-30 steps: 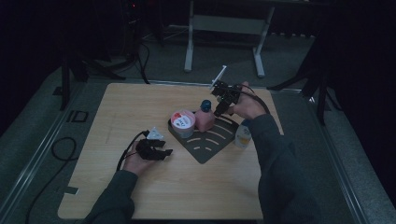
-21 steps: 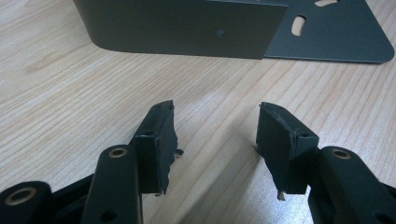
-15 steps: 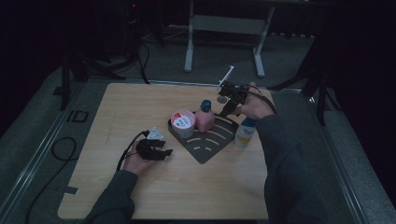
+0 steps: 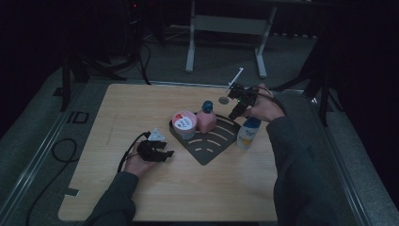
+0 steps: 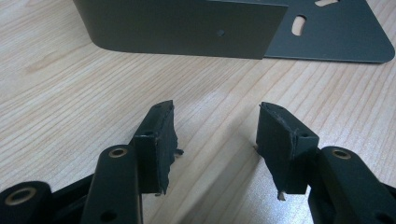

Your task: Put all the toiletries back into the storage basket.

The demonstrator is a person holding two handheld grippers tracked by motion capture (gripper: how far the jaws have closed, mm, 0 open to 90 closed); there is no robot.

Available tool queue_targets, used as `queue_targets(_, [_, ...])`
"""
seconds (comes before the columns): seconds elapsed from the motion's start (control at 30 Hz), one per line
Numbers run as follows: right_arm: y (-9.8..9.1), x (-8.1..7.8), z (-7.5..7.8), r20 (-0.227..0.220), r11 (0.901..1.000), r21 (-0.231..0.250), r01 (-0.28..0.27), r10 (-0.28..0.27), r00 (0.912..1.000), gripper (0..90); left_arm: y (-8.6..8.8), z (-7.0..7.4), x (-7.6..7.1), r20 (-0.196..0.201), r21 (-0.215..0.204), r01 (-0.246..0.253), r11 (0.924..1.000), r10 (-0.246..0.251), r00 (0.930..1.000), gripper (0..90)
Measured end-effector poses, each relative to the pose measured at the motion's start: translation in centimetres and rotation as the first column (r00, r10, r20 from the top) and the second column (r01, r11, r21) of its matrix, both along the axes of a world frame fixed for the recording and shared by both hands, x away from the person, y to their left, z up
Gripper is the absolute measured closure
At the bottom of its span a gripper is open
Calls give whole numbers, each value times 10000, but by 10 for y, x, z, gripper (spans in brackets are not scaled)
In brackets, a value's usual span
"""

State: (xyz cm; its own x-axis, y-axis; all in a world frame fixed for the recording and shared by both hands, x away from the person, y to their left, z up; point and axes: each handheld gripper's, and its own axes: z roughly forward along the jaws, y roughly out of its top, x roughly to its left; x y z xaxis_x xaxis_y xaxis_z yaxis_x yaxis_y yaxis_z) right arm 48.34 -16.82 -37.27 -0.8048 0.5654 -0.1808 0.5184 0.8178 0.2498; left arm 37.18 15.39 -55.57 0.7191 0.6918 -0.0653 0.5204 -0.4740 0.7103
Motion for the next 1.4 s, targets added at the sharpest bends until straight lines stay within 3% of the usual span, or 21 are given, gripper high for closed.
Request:
queue_targets(0.6, [-22, -3, -3, -179, 10000, 66, 3, -2, 9998, 244, 0, 0, 0, -7, -2, -5, 10000, 5, 10000, 469])
queue_targets(1.1, [-33, -9, -8, -725, 9992, 204, -348, 362, 9967, 253, 0, 0, 0, 1, -10, -7, 10000, 7, 10000, 469])
queue_targets(1.4, [-41, -11, -11, -831, 9988, 273, -407, 428, 9956, 260, 0, 0, 0, 0, -28, 3, 10000, -3, 10000, 469])
